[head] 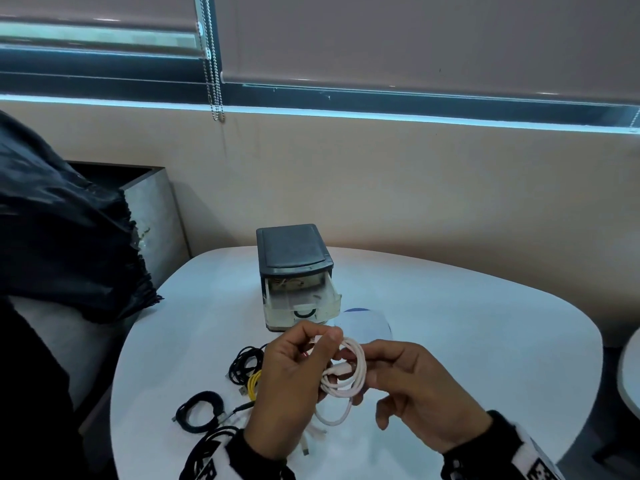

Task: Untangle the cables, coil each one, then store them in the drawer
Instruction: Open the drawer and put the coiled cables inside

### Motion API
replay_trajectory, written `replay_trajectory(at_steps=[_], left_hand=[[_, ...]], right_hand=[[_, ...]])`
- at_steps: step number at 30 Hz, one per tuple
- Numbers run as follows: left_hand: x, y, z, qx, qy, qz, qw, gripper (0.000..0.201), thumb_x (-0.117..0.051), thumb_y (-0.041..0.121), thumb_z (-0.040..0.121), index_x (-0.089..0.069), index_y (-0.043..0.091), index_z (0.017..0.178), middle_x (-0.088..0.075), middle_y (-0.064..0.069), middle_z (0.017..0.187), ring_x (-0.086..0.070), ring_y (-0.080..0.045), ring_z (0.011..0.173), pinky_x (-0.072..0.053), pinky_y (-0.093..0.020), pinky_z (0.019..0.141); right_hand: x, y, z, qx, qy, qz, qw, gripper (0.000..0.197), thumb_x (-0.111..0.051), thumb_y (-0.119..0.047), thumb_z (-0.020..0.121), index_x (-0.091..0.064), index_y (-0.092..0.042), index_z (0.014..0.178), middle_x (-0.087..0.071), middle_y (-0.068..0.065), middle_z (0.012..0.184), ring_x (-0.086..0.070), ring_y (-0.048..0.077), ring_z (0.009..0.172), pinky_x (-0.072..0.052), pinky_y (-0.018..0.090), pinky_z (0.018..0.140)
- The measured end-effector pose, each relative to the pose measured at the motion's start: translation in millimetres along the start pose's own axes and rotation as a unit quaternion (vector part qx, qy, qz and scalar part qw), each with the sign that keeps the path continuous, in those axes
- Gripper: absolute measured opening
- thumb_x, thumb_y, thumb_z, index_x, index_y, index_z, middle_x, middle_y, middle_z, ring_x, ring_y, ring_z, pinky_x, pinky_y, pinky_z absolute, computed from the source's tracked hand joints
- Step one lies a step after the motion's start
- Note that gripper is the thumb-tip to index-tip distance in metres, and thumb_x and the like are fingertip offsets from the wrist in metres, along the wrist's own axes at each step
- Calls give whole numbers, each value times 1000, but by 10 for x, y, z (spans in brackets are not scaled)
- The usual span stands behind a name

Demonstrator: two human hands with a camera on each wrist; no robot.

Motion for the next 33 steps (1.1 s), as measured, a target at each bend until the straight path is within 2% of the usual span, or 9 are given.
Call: replay_trajectory(at_steps=[4,9,14,17,20,22,25,31,33], left_hand=[[64,-25,18,-22,9,45,999,23,-72,32,75,-69,9,73,-65,-10,64,-52,-22,51,-40,-28,48],[5,-137,29,73,-8,-31,997,24,-79,33,68,-71,12,72,-61,-17,75,-50,-29,69,-41,-40,70],[-90,-75,84,95,-26,-34,995,20,-71,29,69,-65,11,64,-48,-7,55,-36,-12,41,-30,-21,39],[-113,-82,78,99,-24,-37,994,23,-70,28,69,-66,6,71,-51,-12,56,-39,-13,41,-33,-20,37],[-109,-112,81,111,-31,-75,991,16,-69,25,75,-70,9,70,-61,-13,67,-50,-15,51,-43,-21,45],[-99,-124,96,109,-21,-119,987,17,-67,22,77,-69,4,78,-67,-16,77,-59,-17,58,-51,-23,50],[-47,-130,122,94,10,-134,987,16,-67,19,78,-69,3,80,-72,-22,91,-67,-24,73,-58,-28,61],[89,-138,108,106,20,-170,980,15,-69,18,74,-69,10,86,-69,-22,100,-65,-27,82,-57,-35,71],[162,-105,117,92,21,-174,980,26,-66,18,78,-72,10,103,-69,-23,103,-66,-31,88,-56,-44,83]], right_hand=[[5,-18,-19,11,-22,-44,999,35,-75,-7,75,-71,-6,109,-71,20,100,-68,27,76,-53,26,46],[2,-29,-30,27,-35,-17,999,35,-70,-8,75,-72,-8,109,-70,17,100,-64,25,68,-49,24,43],[27,-87,15,90,84,-70,990,28,-78,-27,65,-79,-12,89,-68,8,70,-51,18,49,-35,20,39],[37,-132,26,118,120,-63,984,30,-79,-36,62,-78,-11,79,-66,12,66,-46,19,45,-32,19,39],[23,-195,18,156,148,-82,973,25,-78,-33,69,-76,-10,78,-63,16,61,-47,21,44,-34,22,38],[17,-232,8,197,188,-87,958,3,-76,-14,80,-76,-11,79,-68,15,67,-55,21,47,-41,26,39],[12,-175,12,223,248,-91,938,24,-67,5,85,-77,-16,78,-73,10,78,-63,22,56,-49,29,44],[-45,-29,90,172,232,-52,956,8,-72,-4,82,-73,-10,78,-72,10,78,-64,22,57,-49,31,44],[-95,43,147,119,183,0,976,9,-71,-10,84,-70,-9,75,-68,15,76,-63,21,61,-46,30,42]])
Point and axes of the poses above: each hand's wrist, its own z-axis towards the middle knuckle, its own x-axis out of the back of the hand, y = z × x, the point moved 6 cm from there along z, towards the middle knuckle
